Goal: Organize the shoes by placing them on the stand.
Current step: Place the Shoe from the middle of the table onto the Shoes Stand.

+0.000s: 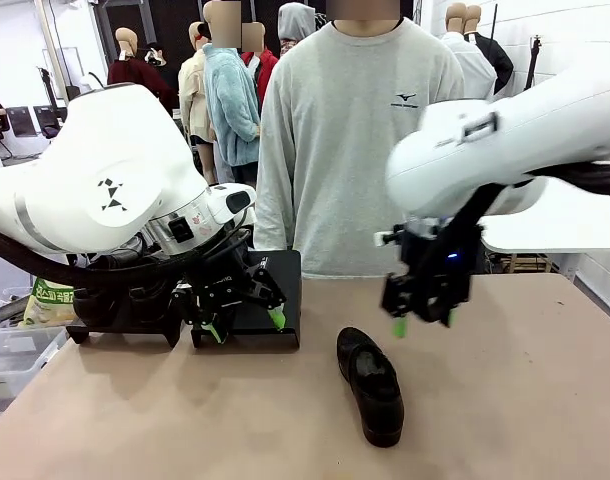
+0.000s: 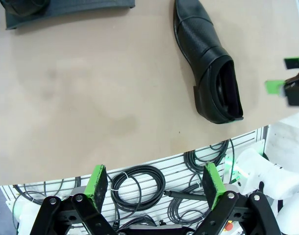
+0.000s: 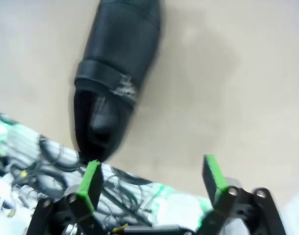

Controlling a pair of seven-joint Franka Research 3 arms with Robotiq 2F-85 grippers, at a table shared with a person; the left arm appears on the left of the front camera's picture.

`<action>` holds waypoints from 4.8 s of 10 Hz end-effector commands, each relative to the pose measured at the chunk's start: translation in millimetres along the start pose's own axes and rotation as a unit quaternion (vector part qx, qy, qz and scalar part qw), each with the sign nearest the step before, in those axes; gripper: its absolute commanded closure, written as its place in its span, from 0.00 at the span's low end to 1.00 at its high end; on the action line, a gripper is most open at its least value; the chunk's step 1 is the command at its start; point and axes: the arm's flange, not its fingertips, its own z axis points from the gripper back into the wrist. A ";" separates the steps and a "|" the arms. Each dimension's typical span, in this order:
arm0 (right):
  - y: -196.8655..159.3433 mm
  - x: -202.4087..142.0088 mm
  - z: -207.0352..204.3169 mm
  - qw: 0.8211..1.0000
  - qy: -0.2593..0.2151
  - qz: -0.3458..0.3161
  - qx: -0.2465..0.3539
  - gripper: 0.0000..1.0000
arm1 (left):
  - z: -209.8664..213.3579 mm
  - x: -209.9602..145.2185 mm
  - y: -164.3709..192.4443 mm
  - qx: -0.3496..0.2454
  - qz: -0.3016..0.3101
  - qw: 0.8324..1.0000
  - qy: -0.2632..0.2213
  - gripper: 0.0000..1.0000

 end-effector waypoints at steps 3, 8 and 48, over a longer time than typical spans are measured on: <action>-102.5 -25.9 -13.3 0.995 -0.005 -0.095 0.043 0.00 | -44.8 1.4 -57.3 0.034 0.088 0.996 -0.007 0.00; -122.7 -29.0 -11.0 0.994 0.006 -0.102 0.029 0.00 | -112.4 36.2 -101.4 0.089 0.114 0.989 -0.012 0.00; -122.7 -29.0 -11.0 0.994 0.006 -0.102 0.029 0.00 | -44.4 115.3 -32.4 0.087 -0.002 0.991 -0.098 1.00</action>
